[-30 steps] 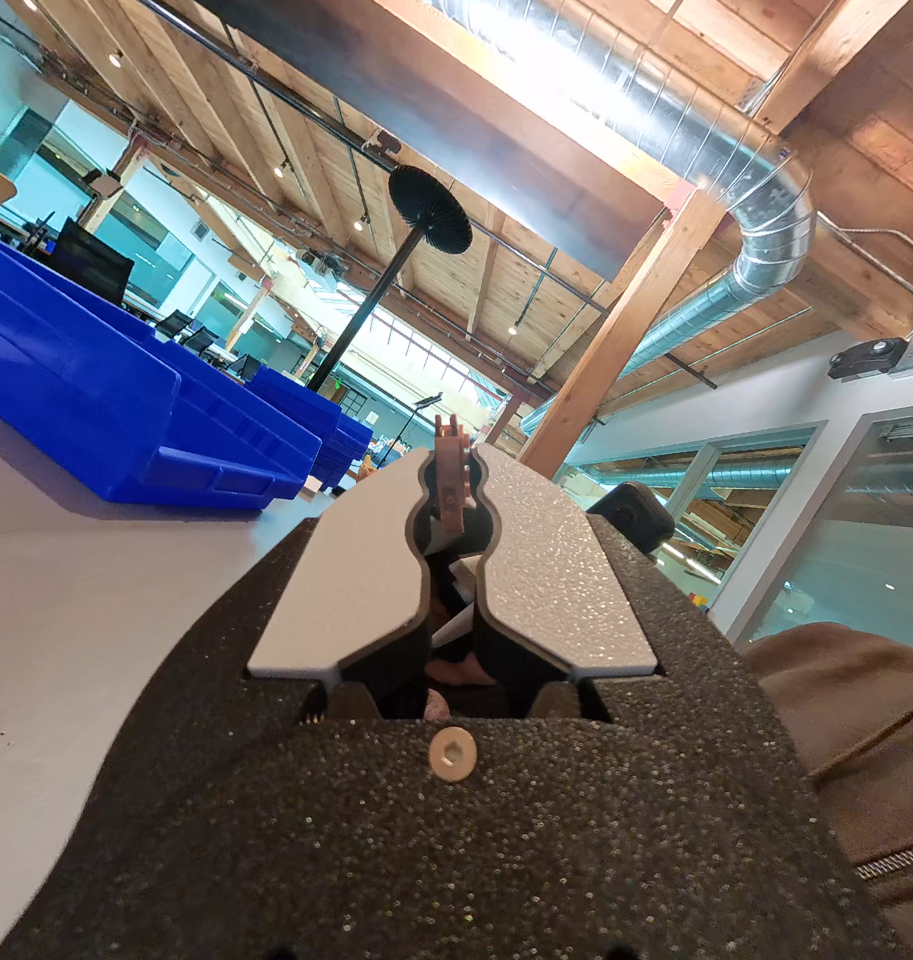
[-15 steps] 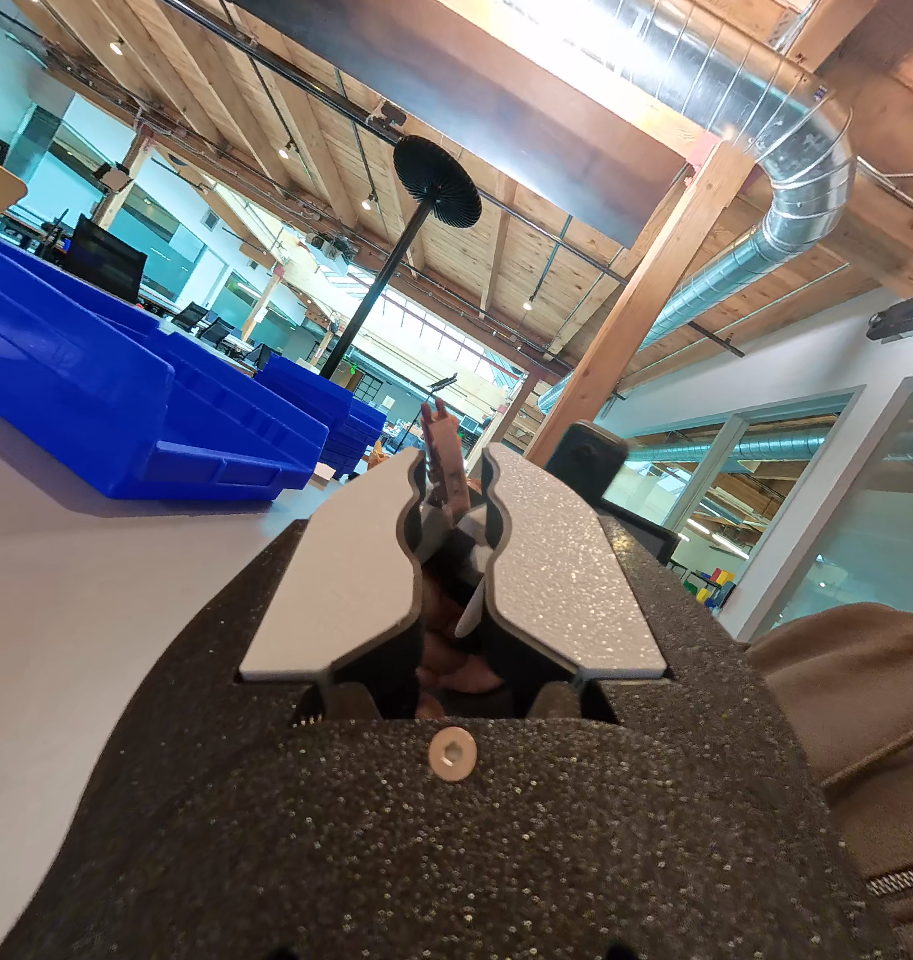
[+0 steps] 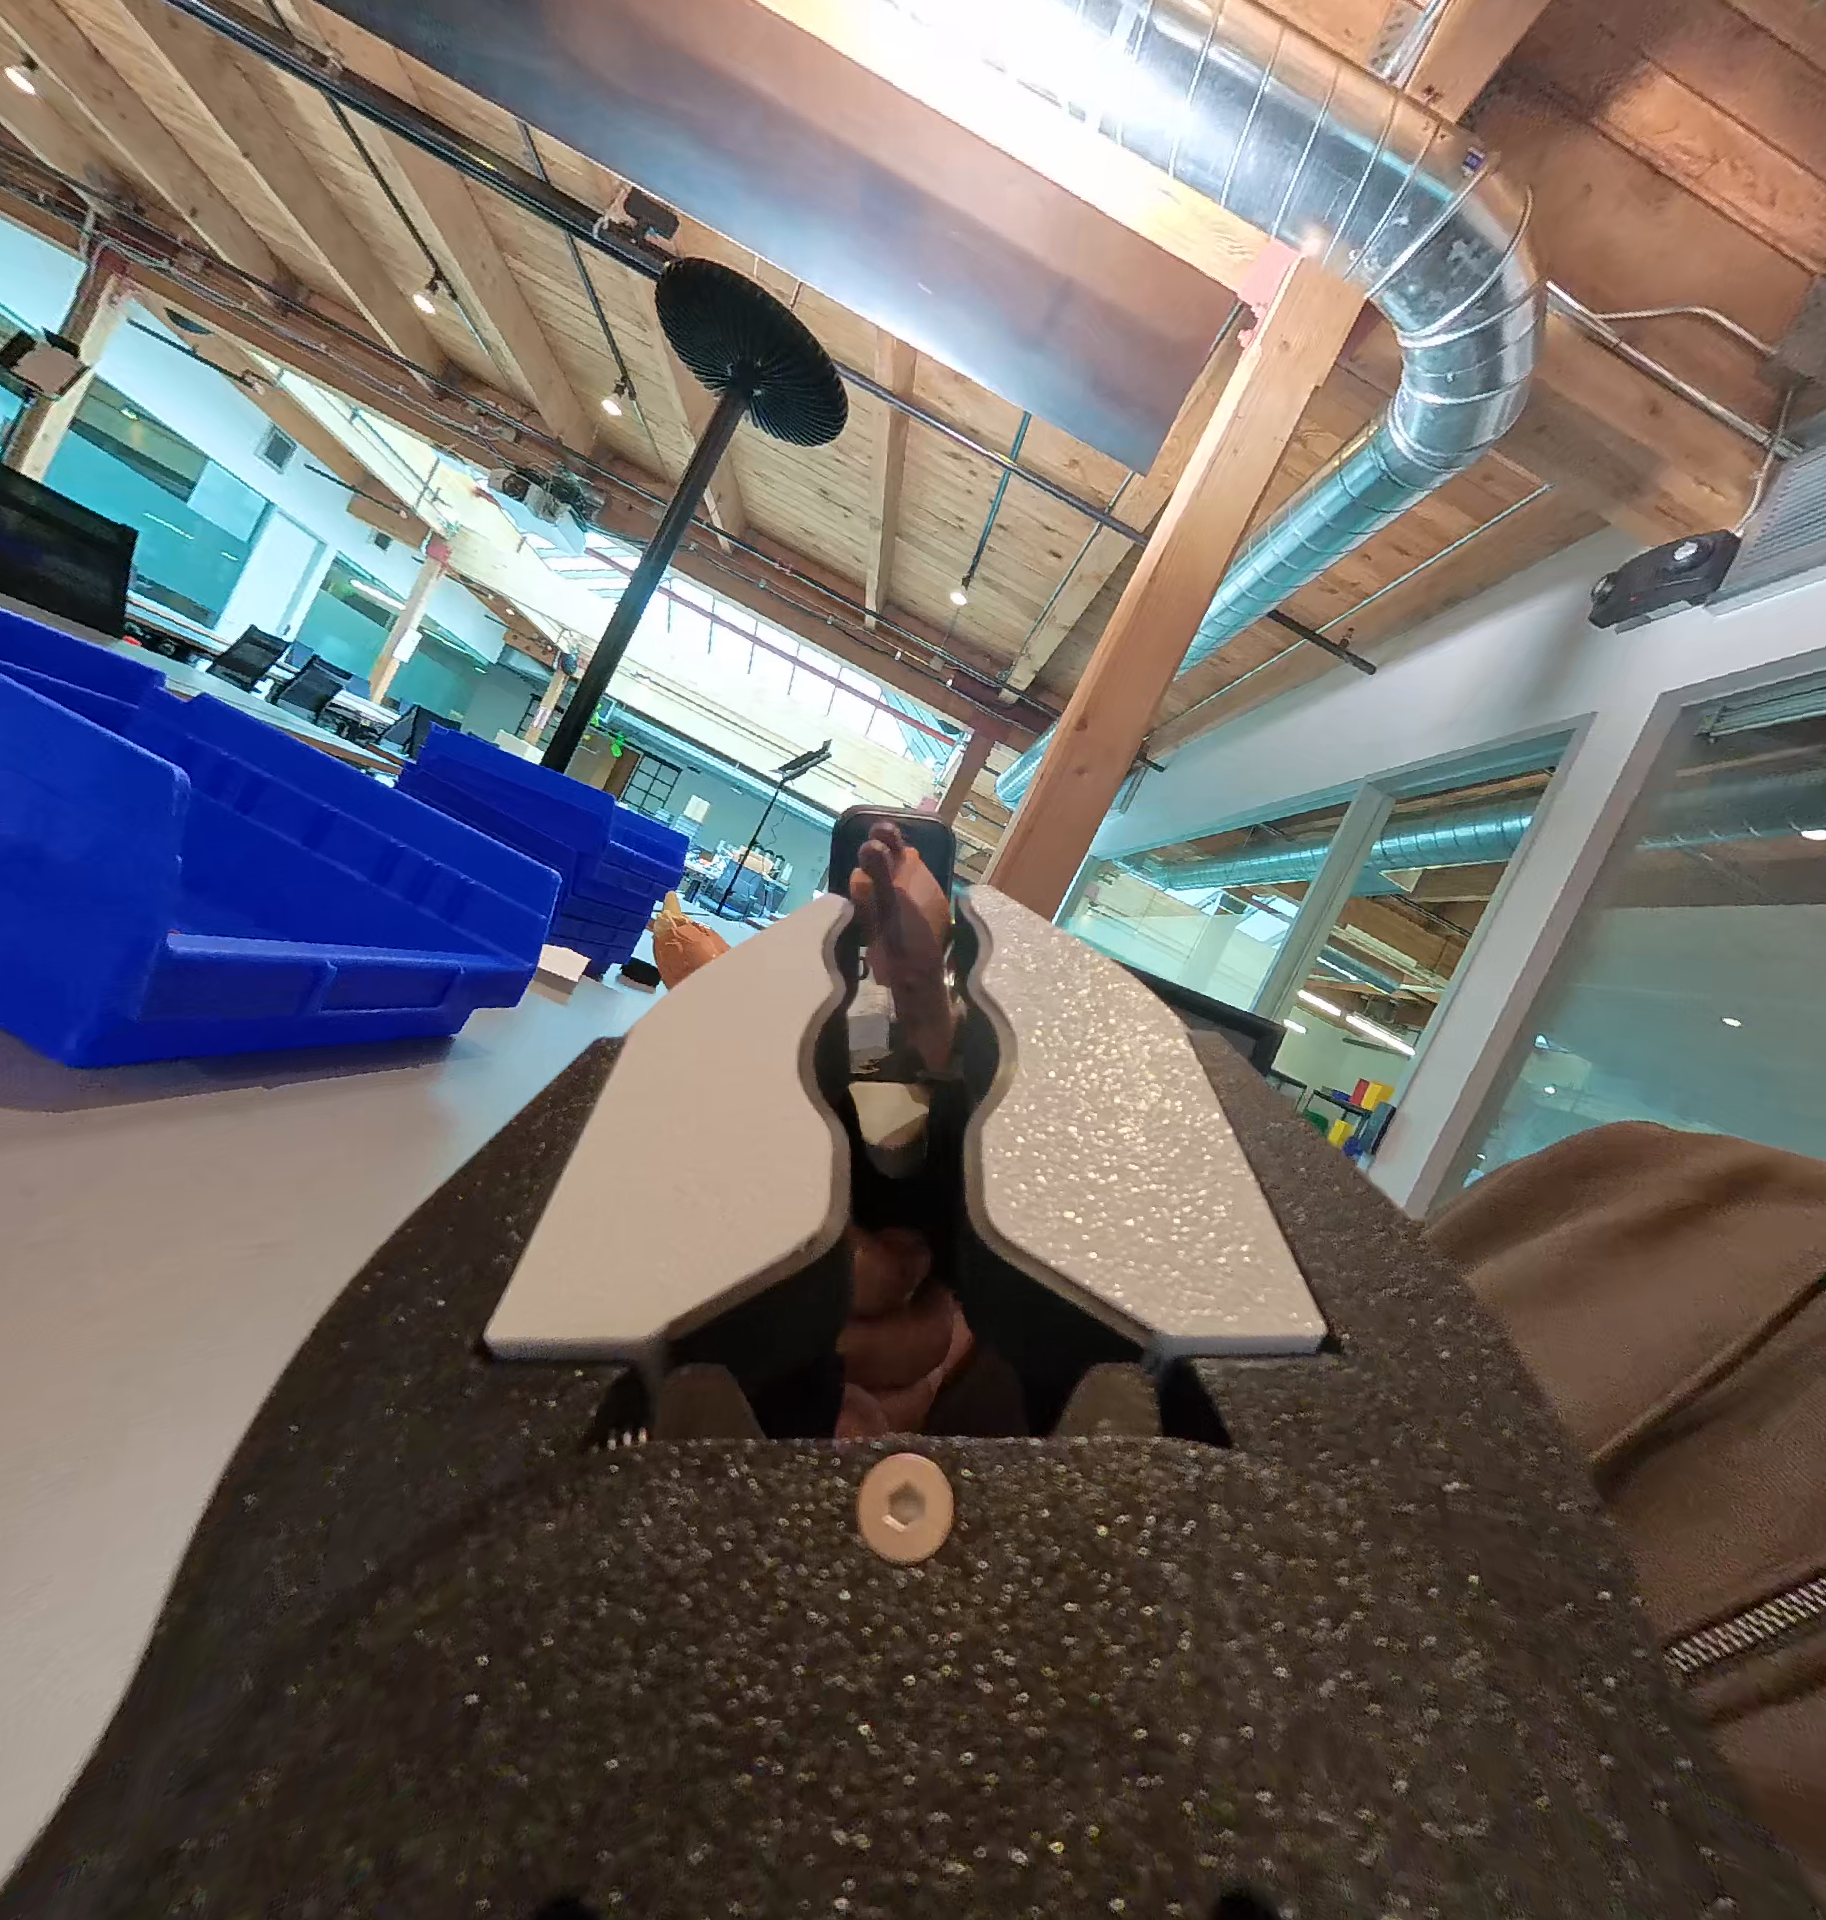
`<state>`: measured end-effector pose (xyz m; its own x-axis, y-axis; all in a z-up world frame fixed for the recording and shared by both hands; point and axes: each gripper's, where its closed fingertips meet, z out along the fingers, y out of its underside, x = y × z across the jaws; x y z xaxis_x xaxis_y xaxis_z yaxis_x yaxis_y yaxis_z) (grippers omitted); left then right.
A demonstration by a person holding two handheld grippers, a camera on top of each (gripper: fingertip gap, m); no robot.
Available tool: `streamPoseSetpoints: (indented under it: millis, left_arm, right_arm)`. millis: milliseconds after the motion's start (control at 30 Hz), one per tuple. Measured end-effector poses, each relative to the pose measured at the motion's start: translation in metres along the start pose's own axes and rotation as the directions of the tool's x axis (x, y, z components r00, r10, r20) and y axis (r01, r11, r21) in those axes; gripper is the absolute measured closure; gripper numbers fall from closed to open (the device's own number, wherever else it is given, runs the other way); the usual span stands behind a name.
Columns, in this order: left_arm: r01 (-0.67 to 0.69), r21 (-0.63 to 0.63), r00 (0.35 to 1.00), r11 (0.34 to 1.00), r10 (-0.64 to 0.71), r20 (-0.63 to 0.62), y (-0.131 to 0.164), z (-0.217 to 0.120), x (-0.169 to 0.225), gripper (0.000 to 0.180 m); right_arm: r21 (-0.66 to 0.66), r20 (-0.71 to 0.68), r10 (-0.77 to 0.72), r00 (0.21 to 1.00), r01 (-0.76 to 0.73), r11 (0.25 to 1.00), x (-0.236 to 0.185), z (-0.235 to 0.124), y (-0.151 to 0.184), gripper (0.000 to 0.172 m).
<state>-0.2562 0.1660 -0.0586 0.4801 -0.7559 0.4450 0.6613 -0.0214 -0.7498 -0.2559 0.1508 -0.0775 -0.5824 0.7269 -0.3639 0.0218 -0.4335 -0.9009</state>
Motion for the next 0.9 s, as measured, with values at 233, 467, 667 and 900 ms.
streamPoseSetpoints:
  millis: [233,467,667,900]
  left_arm:
    - [0.017,0.050,0.998,0.999,-0.020,0.064,-0.011,-0.009,-0.012,0.164]
    - [-0.014,0.046,0.988,0.999,0.007,0.157,-0.010,-0.011,-0.024,0.164]
    - [-0.028,0.026,0.979,0.999,0.022,0.202,-0.008,-0.011,-0.029,0.164]
    - [-0.056,-0.006,0.981,0.998,0.056,0.186,-0.002,-0.005,-0.024,0.163]
  right_arm:
    - [-0.065,-0.312,-0.386,0.868,0.385,0.921,0.019,-0.008,-0.010,0.153]
    - [-0.354,-0.438,-0.789,0.430,0.725,0.591,0.024,-0.009,-0.007,0.150]
    - [-0.458,-0.420,-0.854,0.306,0.741,0.491,0.030,-0.006,-0.002,0.148]
    - [-0.476,-0.415,-0.856,0.309,0.728,0.494,0.032,-0.004,0.002,0.162]
